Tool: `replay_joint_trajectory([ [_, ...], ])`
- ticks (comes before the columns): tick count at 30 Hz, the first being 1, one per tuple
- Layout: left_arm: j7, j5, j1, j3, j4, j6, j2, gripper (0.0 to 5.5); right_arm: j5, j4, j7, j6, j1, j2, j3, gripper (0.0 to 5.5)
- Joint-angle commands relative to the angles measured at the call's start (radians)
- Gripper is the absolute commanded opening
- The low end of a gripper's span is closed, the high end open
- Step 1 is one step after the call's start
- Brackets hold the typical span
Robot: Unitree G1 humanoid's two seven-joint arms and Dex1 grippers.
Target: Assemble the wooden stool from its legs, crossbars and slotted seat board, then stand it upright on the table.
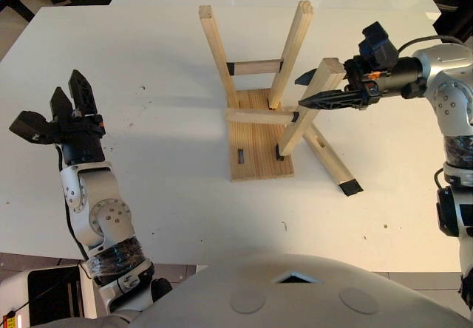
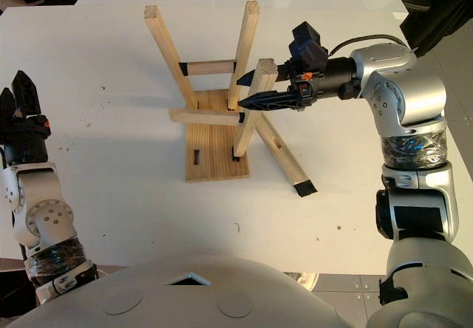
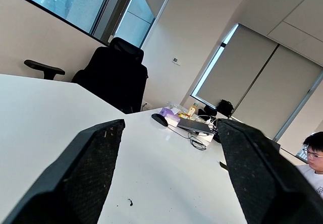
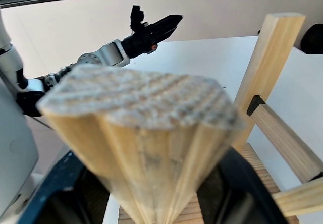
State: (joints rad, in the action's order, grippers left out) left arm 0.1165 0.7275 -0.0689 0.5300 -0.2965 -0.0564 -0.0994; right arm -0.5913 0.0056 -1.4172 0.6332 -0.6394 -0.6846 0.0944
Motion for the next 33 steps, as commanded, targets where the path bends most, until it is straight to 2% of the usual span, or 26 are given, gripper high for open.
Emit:
replay_joint_trajectory([
  [1, -0.004, -0.019, -0.013, -0.019, 0.007, 0.005, 0.011, 3.39, 0.022, -0.067, 0.007, -0.042, 0.011, -0.019, 0.004, 2.04],
  [7, -0.013, -0.028, -0.047, -0.022, -0.017, 0.017, 0.034, 3.39, 0.037, -0.182, -0.007, -0.056, 0.081, -0.054, 0.044, 2.04],
  [12, -0.013, -0.033, -0.051, -0.053, -0.032, 0.02, 0.052, 3.39, 0.128, -0.119, 0.053, -0.068, 0.132, -0.042, 0.13, 2.04],
  [18, 0.005, -0.03, -0.062, -0.084, -0.037, 0.015, 0.046, 3.39, 0.128, -0.096, 0.093, -0.002, 0.128, -0.051, 0.181, 2.04],
  [29, 0.006, -0.065, -0.084, -0.185, -0.061, 0.01, 0.072, 3.39, 0.18, -0.162, 0.132, -0.001, 0.191, -0.124, 0.291, 2.04],
  [33, 0.006, -0.073, -0.083, -0.203, -0.064, 0.009, 0.072, 3.39, 0.165, -0.177, 0.154, 0.016, 0.175, -0.126, 0.293, 2.04],
])
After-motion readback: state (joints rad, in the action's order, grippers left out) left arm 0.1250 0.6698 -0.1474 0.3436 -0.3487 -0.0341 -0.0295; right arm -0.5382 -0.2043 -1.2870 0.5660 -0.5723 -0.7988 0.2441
